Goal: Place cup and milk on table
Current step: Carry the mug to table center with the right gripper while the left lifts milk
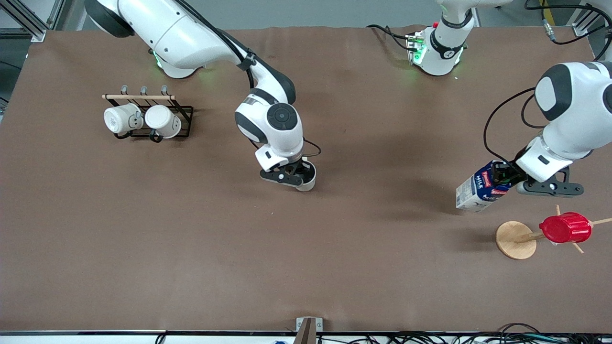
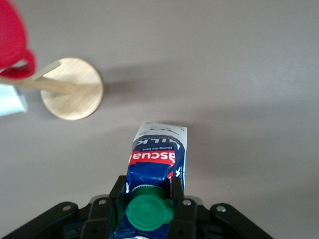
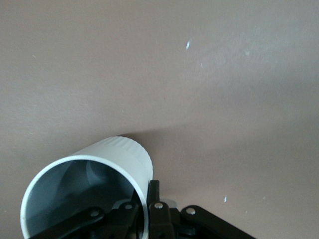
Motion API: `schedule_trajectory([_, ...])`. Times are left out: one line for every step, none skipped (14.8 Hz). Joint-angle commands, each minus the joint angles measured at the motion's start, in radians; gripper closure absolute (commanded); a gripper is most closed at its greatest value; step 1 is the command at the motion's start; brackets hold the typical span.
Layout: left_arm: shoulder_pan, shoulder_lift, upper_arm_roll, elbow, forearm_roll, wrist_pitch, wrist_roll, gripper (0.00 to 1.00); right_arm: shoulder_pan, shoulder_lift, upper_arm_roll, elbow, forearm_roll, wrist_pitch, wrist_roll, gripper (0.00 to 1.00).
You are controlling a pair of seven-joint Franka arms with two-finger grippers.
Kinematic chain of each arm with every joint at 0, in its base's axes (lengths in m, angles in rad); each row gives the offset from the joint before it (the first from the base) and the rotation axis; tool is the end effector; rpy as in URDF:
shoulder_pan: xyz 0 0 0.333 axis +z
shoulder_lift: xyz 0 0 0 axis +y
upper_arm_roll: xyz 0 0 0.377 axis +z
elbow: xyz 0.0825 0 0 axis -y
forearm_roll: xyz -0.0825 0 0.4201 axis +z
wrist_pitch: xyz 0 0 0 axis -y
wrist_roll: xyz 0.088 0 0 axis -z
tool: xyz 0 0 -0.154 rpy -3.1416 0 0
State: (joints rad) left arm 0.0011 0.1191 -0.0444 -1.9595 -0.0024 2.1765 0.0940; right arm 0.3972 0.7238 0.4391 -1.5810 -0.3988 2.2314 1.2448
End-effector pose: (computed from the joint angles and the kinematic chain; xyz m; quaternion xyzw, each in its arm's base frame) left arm 0.6360 -0.0271 0.4208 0.9965 -0.0676 0.0491 0.0024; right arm 0.5632 0.5179 0.2191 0.9914 -0.1300 0.0148 0.0028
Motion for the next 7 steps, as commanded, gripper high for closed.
schedule_trajectory([0.010,-0.019,-0.066,0.002,0.005,-0.020,-0.020,0.97,0.002,0.020,0.006,0.015,-0.031,-0.001,0.039,0.57])
schedule_trajectory([0.011,-0.021,-0.081,0.011,0.015,-0.024,-0.036,0.98,0.000,0.017,0.006,0.015,-0.029,-0.003,0.047,0.19])
schedule_trajectory([0.010,-0.019,-0.106,0.014,0.027,-0.027,-0.063,0.98,-0.003,0.010,0.007,0.015,-0.029,-0.013,0.063,0.00])
schedule_trajectory([0.011,-0.016,-0.141,0.017,0.039,-0.033,-0.107,0.98,-0.011,-0.012,0.013,0.015,-0.028,-0.021,0.068,0.00])
schedule_trajectory([0.011,-0.012,-0.172,0.019,0.053,-0.034,-0.159,0.98,-0.035,-0.056,0.035,0.015,-0.026,-0.060,0.065,0.00])
schedule_trajectory([0.011,-0.007,-0.201,0.020,0.056,-0.034,-0.204,0.98,-0.076,-0.101,0.046,0.015,-0.028,-0.119,0.059,0.00])
schedule_trajectory([0.011,-0.003,-0.225,0.022,0.056,-0.034,-0.229,0.98,-0.113,-0.160,0.056,0.015,-0.025,-0.174,0.048,0.00])
